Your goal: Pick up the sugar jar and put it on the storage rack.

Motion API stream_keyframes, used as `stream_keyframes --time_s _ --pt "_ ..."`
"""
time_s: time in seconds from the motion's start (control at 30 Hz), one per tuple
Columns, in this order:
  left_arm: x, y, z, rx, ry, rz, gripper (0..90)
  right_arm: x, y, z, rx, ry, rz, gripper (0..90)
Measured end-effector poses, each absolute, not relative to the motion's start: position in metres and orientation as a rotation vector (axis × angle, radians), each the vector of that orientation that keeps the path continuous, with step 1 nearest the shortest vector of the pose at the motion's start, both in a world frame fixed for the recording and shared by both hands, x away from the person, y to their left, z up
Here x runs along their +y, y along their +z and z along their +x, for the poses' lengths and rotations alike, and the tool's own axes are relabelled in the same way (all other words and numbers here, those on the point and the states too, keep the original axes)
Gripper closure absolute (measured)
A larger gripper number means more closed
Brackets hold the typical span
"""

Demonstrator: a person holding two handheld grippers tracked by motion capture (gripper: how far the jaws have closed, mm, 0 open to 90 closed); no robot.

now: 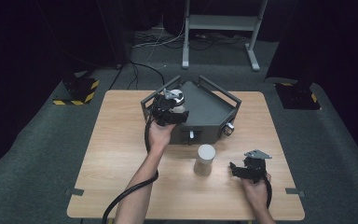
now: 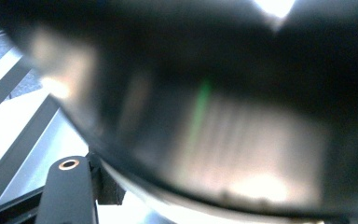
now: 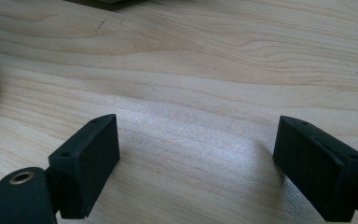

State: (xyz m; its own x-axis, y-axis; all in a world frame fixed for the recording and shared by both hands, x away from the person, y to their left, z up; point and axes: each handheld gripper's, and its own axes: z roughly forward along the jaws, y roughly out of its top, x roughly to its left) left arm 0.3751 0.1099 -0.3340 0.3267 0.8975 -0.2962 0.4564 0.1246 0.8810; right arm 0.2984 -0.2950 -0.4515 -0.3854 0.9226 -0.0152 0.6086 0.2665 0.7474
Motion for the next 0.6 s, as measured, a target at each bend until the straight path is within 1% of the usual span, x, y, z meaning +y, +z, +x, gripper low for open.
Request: stream_keyframes --time_s 0.4,0.6 --pt "0.108 -0.344 0.388 1.341 0.518 1.484 31.1 -0.295 -0.451 0.298 2.091 0.926 1.382 14.0" --pt "0.101 -0.35 0.392 1.352 0.535 1.487 31.1 -0.295 -0.451 0.298 2.09 0.926 1.382 14.0"
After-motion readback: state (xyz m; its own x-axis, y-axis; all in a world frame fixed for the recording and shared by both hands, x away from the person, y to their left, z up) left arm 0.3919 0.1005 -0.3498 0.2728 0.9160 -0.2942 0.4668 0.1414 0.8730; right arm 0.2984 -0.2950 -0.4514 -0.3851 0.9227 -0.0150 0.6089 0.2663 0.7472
